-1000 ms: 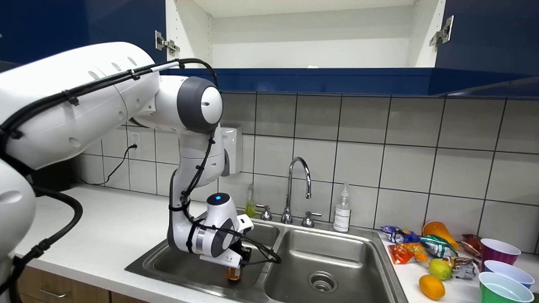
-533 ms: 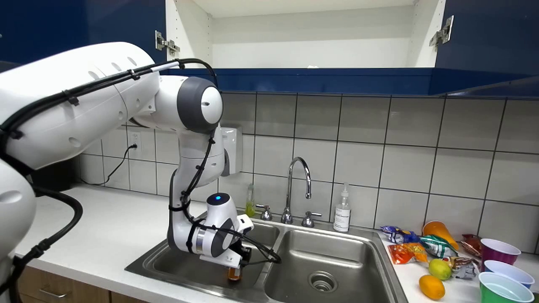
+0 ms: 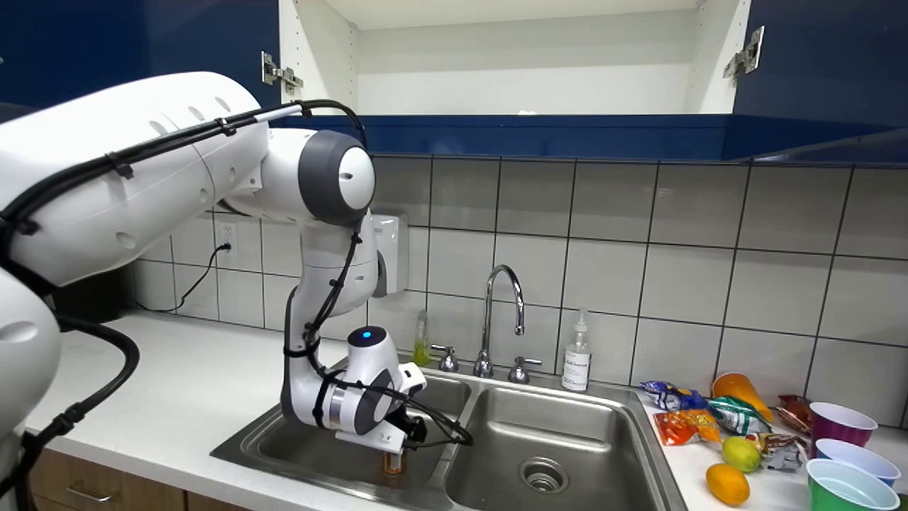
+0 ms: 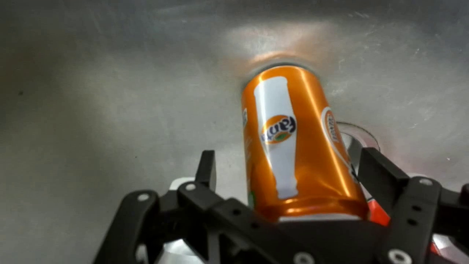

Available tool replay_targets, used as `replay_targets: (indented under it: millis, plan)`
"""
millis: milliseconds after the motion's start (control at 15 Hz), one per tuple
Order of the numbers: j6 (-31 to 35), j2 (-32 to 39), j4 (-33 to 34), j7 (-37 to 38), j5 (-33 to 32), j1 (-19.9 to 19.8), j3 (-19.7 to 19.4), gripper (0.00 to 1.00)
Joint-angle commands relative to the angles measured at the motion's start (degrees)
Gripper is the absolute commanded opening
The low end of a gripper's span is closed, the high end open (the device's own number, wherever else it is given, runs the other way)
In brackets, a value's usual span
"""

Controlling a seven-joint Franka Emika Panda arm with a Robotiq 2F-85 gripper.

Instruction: Remove the can from the top cabinet and put it in the sink

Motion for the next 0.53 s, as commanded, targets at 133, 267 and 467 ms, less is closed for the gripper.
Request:
replay_targets:
  millis: [133,267,467]
  plan:
    - [-0.53,-4.54,-3.97,-0.2,0.46,0.57,-0.53,1.0]
    - [-1.09,-6.24,-5.3,-0.2,0.57,0.84,-0.75,1.0]
    - [-2.05,-8.96,-7.51,-0.29,0.48,0.95,-0.77,1.0]
